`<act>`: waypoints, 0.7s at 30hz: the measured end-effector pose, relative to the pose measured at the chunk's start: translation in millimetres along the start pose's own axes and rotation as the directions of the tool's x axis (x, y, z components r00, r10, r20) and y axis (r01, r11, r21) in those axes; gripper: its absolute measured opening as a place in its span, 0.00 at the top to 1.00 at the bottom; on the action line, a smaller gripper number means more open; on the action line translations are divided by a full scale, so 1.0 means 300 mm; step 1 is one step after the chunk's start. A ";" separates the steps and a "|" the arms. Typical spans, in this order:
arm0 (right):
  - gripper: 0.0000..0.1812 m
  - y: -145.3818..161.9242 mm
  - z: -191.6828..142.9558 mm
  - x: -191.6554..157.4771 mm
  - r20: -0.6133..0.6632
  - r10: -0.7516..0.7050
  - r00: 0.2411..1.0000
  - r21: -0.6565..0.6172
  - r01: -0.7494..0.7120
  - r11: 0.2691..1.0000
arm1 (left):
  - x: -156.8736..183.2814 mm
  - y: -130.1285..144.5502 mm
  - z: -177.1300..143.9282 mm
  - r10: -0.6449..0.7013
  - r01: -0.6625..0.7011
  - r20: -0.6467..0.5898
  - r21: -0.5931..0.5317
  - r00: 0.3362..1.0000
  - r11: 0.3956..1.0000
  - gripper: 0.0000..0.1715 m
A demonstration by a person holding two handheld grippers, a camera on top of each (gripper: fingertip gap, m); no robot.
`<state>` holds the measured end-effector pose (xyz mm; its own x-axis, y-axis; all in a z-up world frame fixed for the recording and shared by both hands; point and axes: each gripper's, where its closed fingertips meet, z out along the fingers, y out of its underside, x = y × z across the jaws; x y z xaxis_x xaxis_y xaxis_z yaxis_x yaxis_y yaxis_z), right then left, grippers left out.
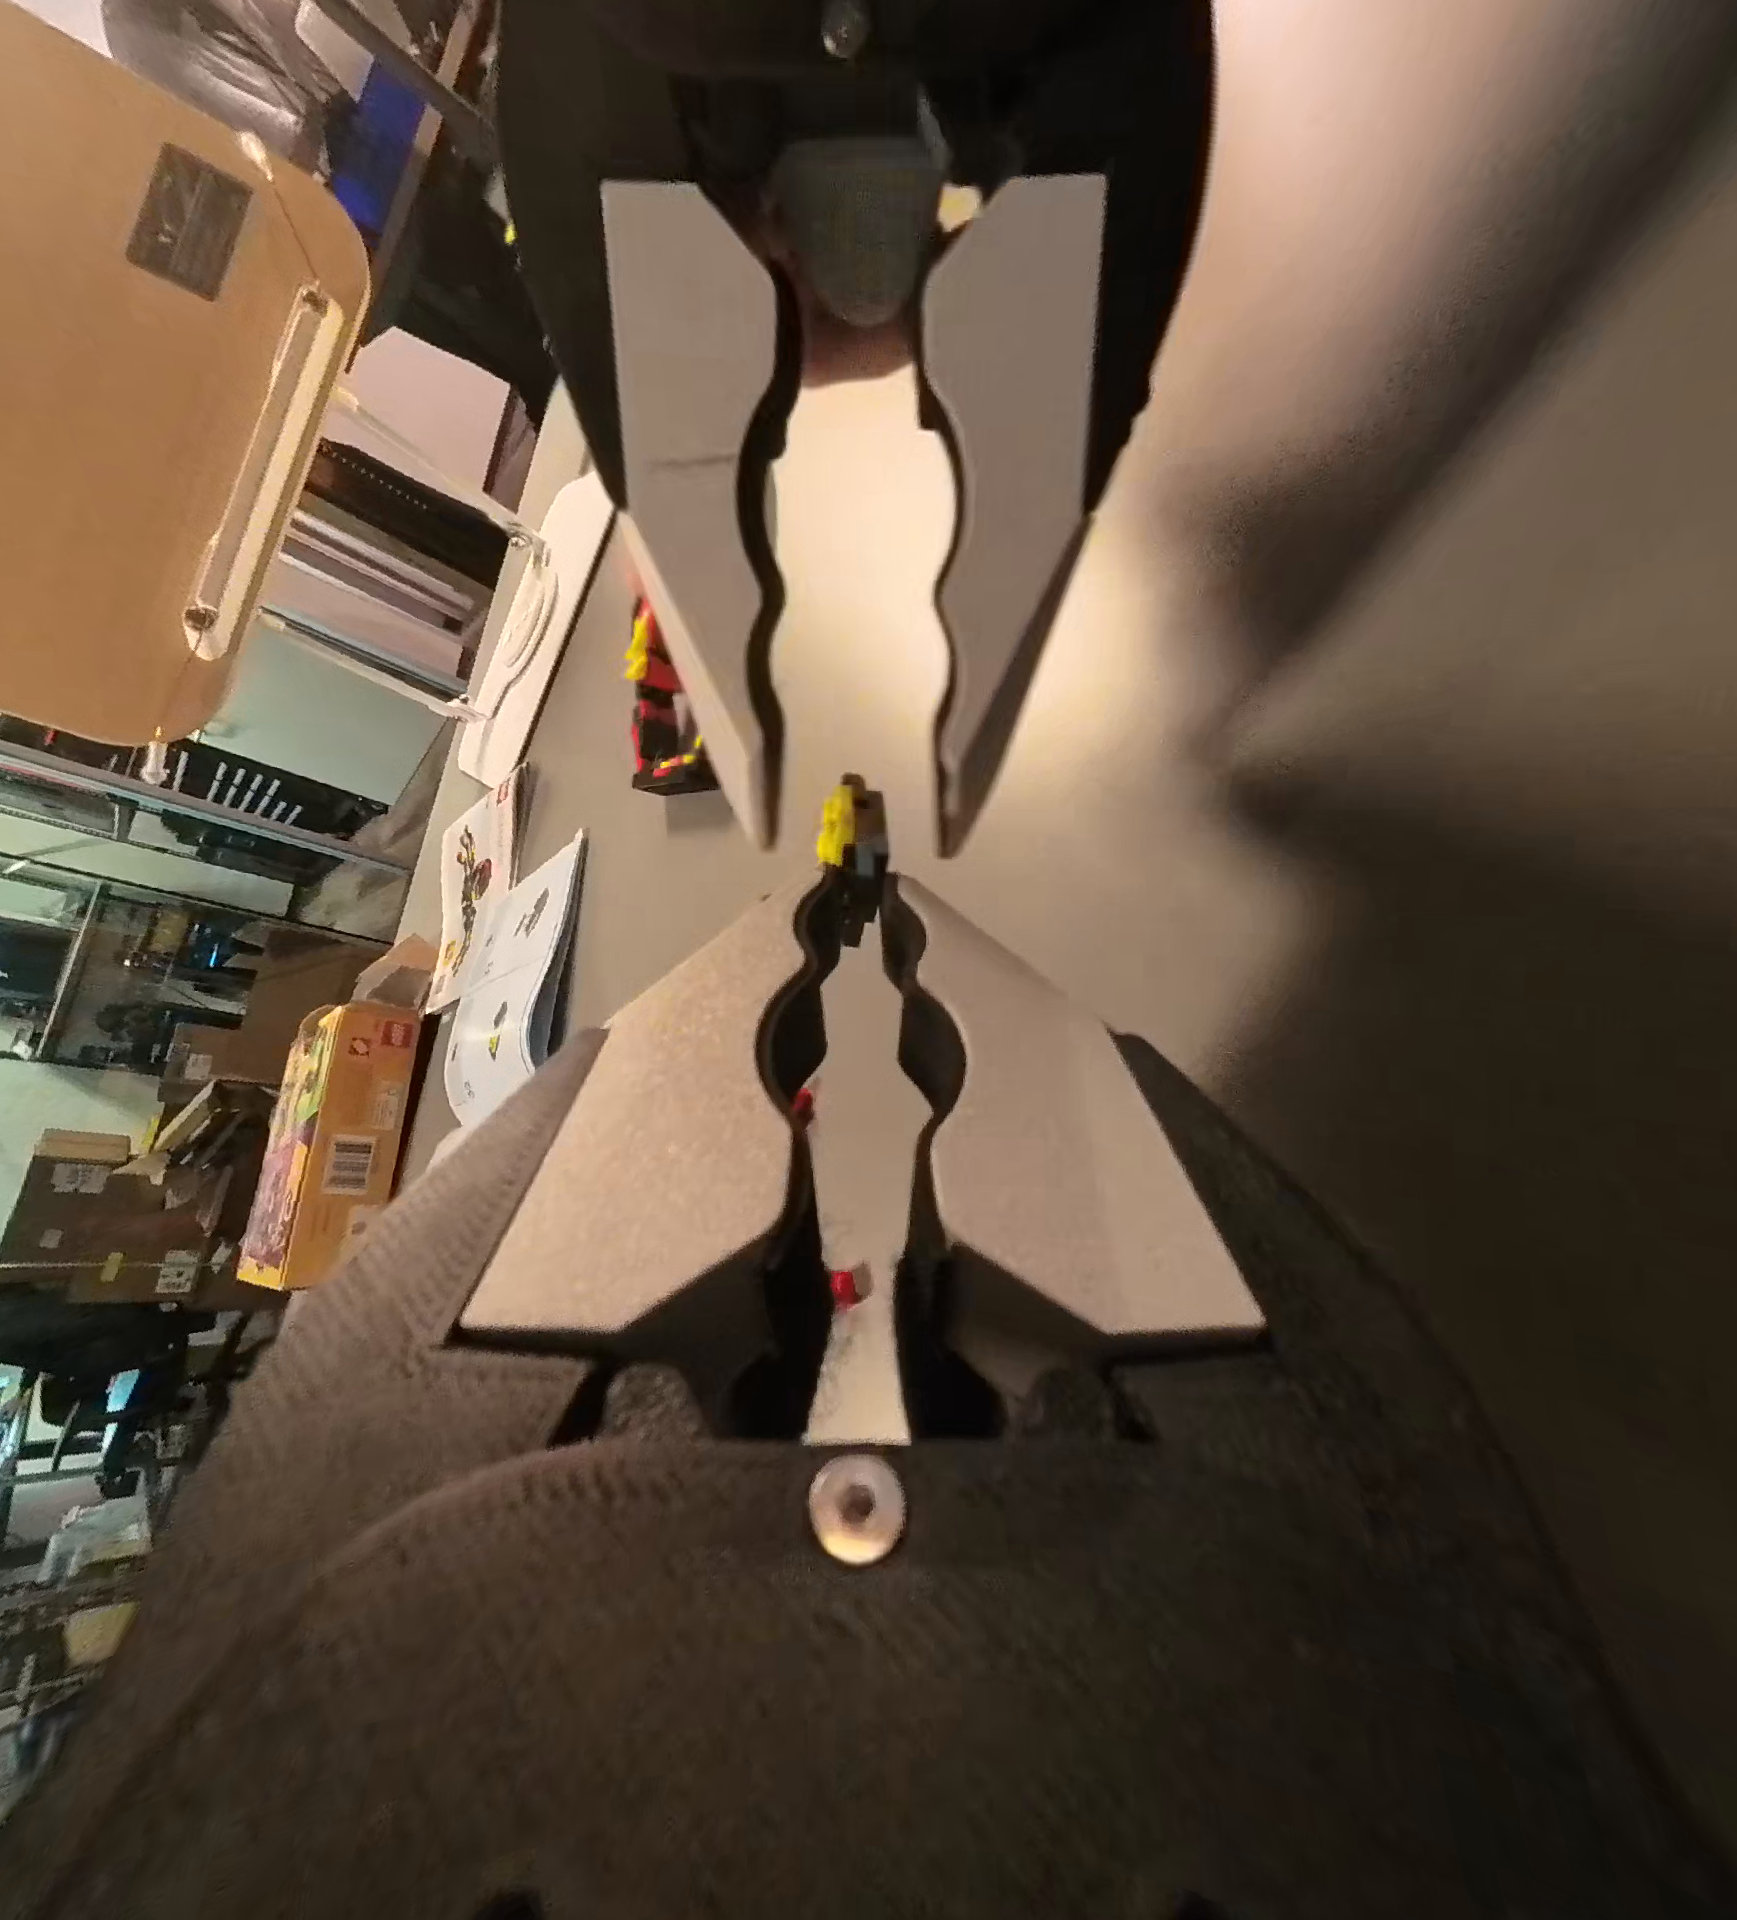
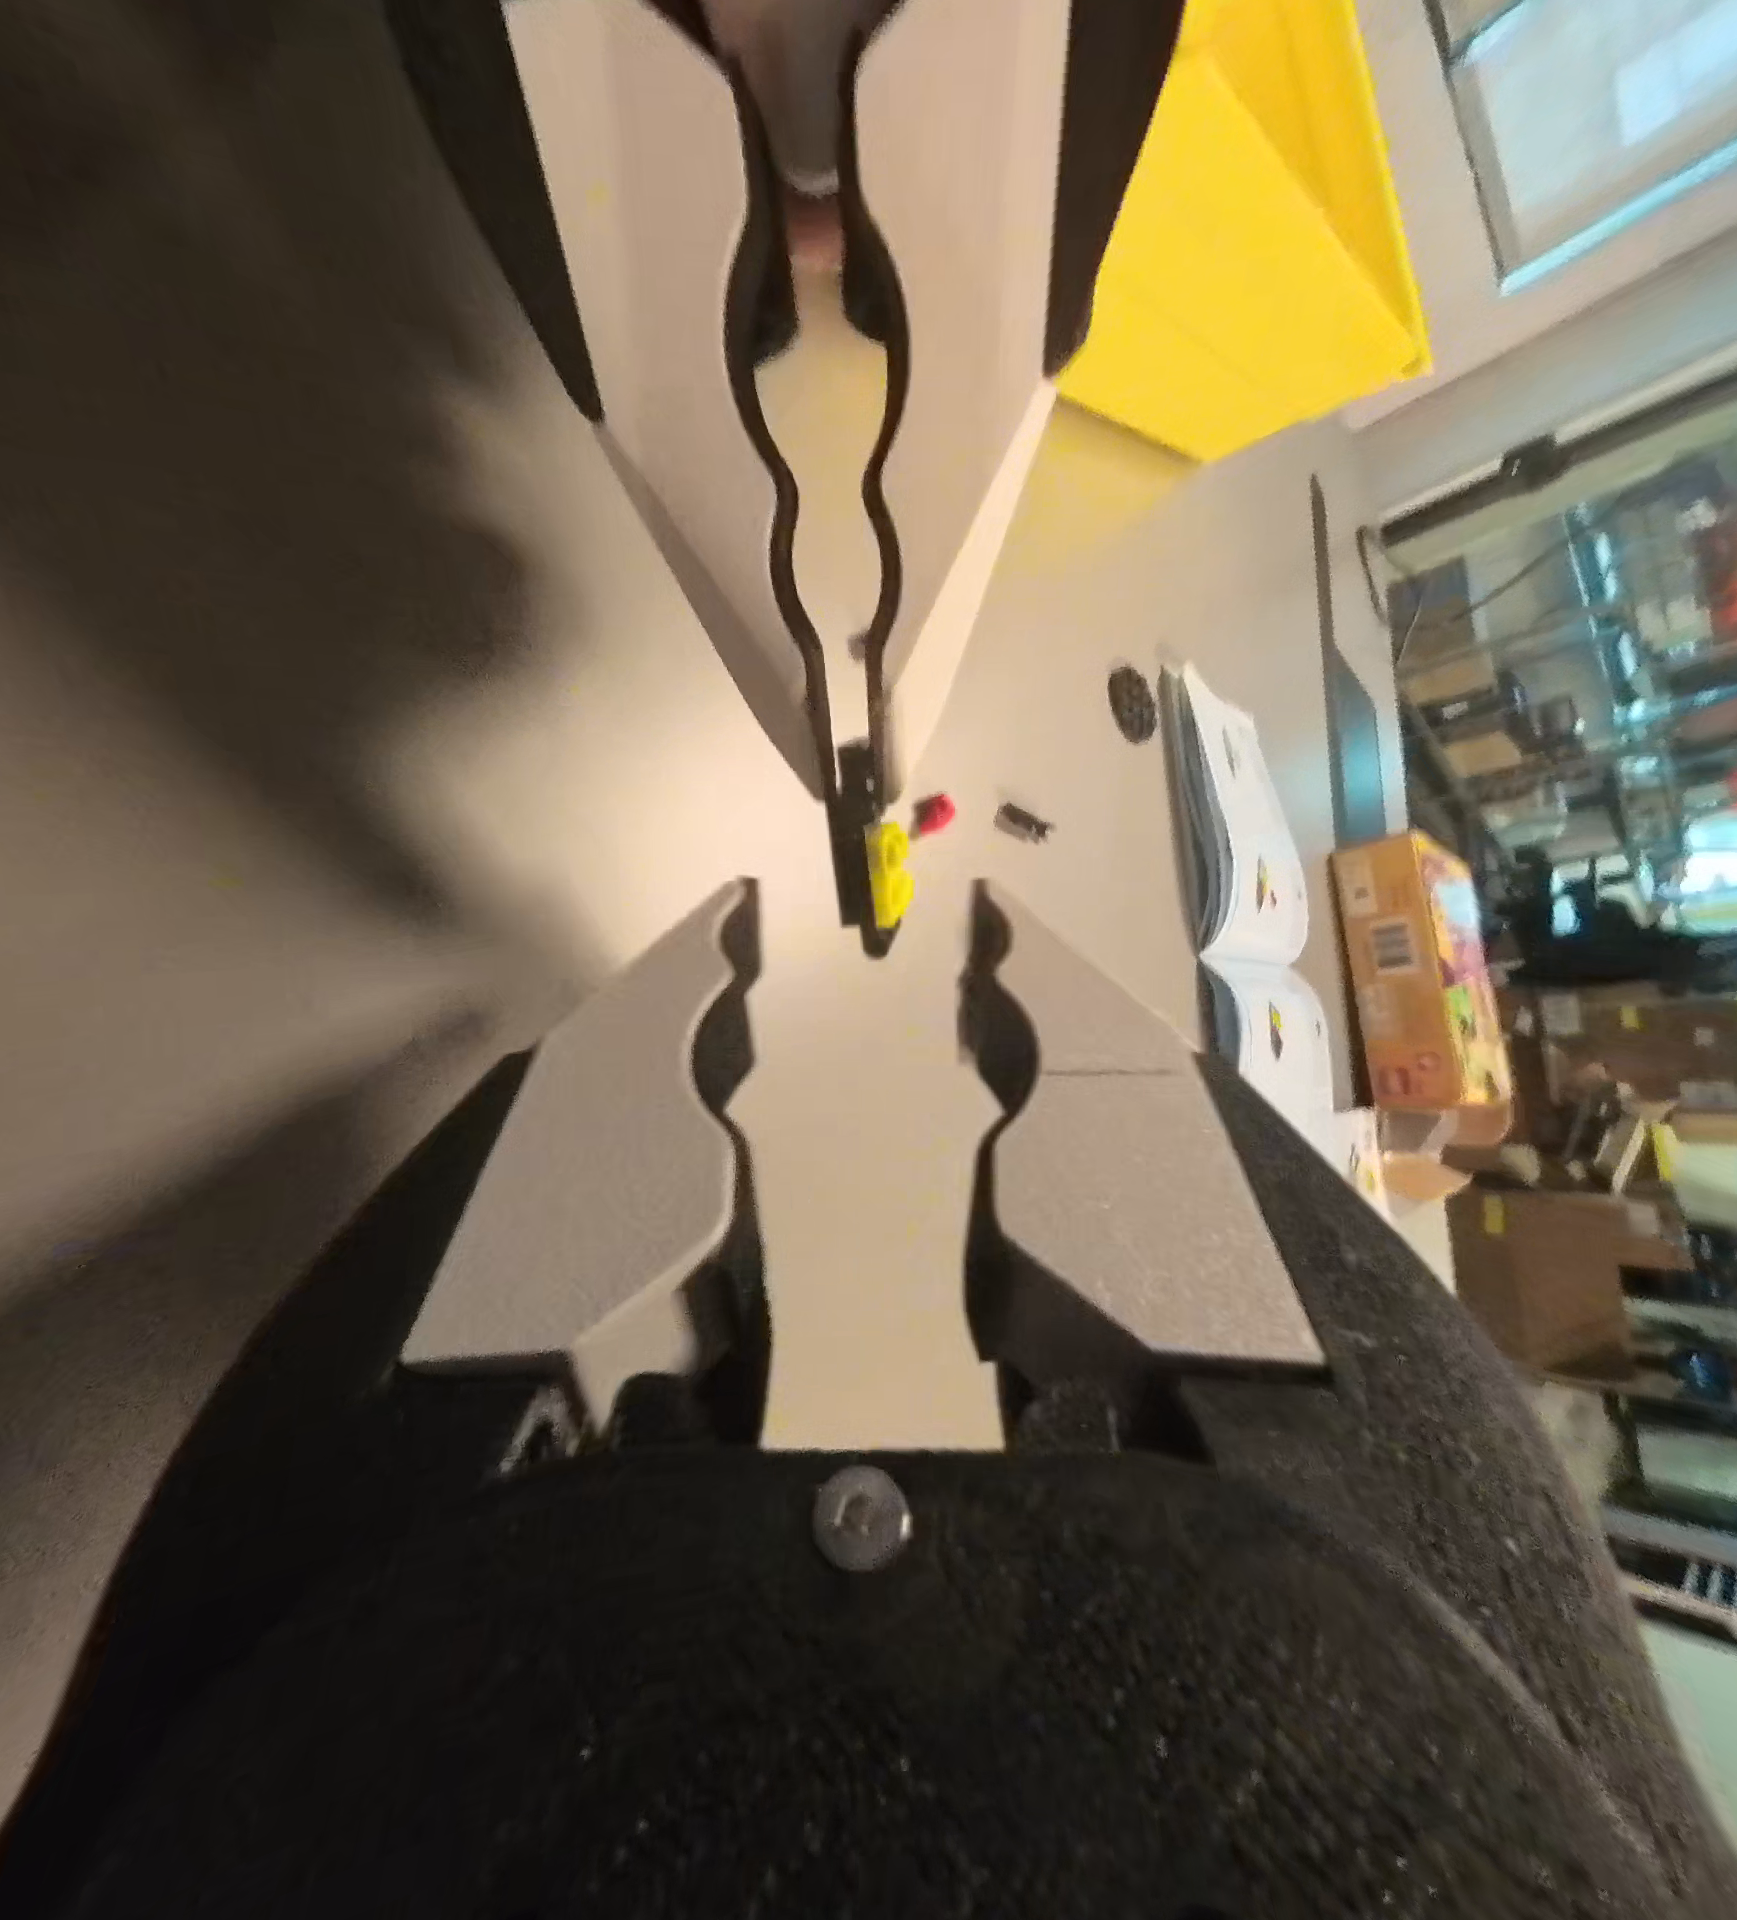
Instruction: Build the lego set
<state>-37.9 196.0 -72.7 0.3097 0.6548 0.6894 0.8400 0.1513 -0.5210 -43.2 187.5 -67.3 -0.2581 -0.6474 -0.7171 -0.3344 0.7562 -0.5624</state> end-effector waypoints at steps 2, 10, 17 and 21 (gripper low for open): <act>0.71 0.040 0.002 -0.002 0.004 0.031 1.000 -0.046 -0.031 0.998 | -0.007 0.012 0.012 -0.016 0.016 0.004 -0.015 1.000 1.000 0.97; 0.68 0.206 -0.104 0.203 -0.333 0.186 0.924 0.119 -0.155 0.981 | 0.015 0.085 0.134 -0.022 0.013 -0.060 -0.152 0.998 0.988 0.96; 0.68 0.343 -0.230 0.411 -0.584 0.336 0.739 0.345 -0.149 0.927 | 0.043 0.098 0.171 -0.008 0.000 -0.034 -0.205 0.999 0.979 0.96; 0.65 0.358 -0.222 0.469 -0.572 0.363 0.736 0.415 -0.123 0.901 | 0.025 0.037 0.150 -0.172 0.173 0.011 -0.081 0.985 0.982 0.75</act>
<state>125.6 255.0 1.8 0.7878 0.1133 0.6054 0.5342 0.3634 -0.7632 -8.0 195.5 -97.5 -0.1867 -0.7669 -0.6140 -0.4465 0.6229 -0.6423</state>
